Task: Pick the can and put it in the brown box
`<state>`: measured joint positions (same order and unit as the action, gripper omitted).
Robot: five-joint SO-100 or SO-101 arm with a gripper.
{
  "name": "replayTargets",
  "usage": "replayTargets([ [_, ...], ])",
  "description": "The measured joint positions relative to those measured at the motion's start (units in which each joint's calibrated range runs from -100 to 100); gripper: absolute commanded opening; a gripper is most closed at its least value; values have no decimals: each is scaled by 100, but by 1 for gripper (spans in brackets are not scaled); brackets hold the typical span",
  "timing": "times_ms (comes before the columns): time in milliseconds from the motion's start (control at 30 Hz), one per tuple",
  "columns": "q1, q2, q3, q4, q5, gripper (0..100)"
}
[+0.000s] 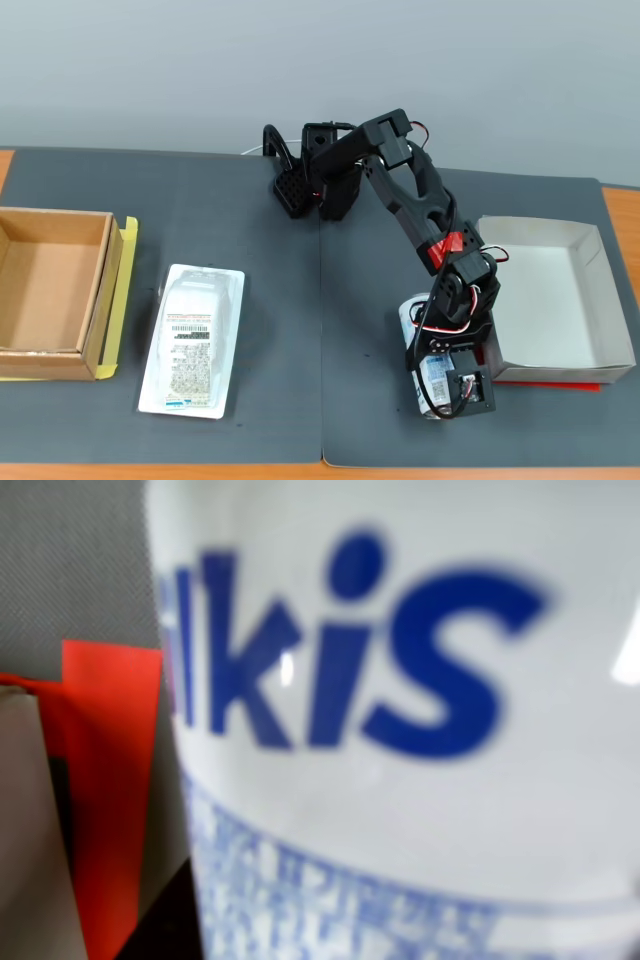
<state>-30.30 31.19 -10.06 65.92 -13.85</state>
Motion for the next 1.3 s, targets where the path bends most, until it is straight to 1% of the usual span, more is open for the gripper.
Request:
replayTargets([
  [200, 15, -118, -27, 112, 0, 13],
  [400, 0, -330, -27, 467, 24, 13],
  [767, 118, -1488, -27, 1133, 29, 13],
  [933, 451, -2308, -27, 1505, 29, 13],
  [1000, 739, -2688, -45, 1600, 190, 13],
  [1100, 1279, -3246, -209, 1730, 596, 13],
  [1267, 2195, -3829, -308, 2016, 1509, 13],
  [1300, 2417, -3914, -308, 2085, 1763, 13],
])
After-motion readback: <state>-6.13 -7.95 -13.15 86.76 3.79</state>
